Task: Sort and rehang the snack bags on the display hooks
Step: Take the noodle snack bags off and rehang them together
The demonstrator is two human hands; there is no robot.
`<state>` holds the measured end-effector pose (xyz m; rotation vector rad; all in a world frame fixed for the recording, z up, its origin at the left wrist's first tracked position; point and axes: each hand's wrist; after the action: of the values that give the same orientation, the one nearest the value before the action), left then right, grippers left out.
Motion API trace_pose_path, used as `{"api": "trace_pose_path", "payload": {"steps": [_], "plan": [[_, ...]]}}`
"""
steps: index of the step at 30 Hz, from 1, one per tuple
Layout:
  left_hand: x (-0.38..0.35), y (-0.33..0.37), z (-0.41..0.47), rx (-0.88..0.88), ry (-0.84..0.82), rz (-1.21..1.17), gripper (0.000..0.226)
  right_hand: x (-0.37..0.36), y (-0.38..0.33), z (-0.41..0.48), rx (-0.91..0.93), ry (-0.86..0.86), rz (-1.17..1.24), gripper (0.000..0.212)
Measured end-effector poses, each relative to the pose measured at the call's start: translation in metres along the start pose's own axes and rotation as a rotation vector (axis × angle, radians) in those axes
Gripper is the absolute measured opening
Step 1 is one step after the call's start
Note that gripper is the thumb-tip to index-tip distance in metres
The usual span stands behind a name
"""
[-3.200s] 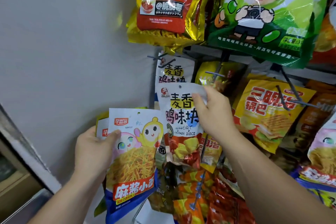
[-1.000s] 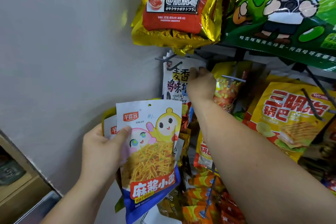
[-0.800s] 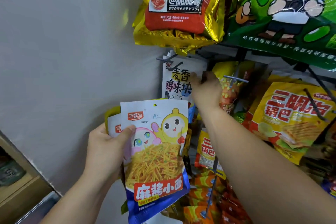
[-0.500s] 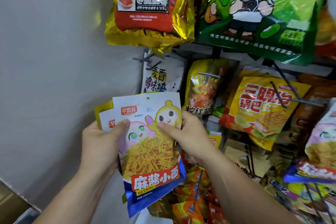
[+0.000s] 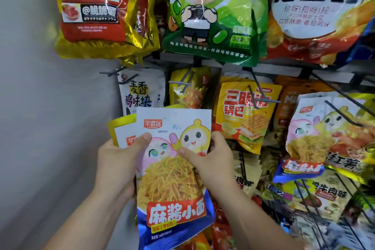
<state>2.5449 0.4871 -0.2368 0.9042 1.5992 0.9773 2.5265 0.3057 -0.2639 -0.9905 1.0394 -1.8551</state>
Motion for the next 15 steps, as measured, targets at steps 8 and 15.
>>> {"api": "trace_pose_path", "payload": {"steps": [8, 15], "plan": [[-0.046, -0.014, -0.029, 0.031, -0.128, 0.066, 0.021, 0.057, 0.015, -0.004, 0.012, -0.108, 0.155, 0.045], [-0.086, -0.033, -0.048, -0.028, -0.078, 0.104, 0.012, 0.095, 0.038, -0.007, -0.064, 0.034, 0.184, 0.032]]}}
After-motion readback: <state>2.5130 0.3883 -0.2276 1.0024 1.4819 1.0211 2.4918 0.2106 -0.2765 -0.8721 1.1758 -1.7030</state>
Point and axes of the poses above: each hand's wrist, its own z-axis towards the middle knuckle, its own x-axis out of the back of the hand, y = z × x, and after that the axes turned 9 degrees about x, right-handed
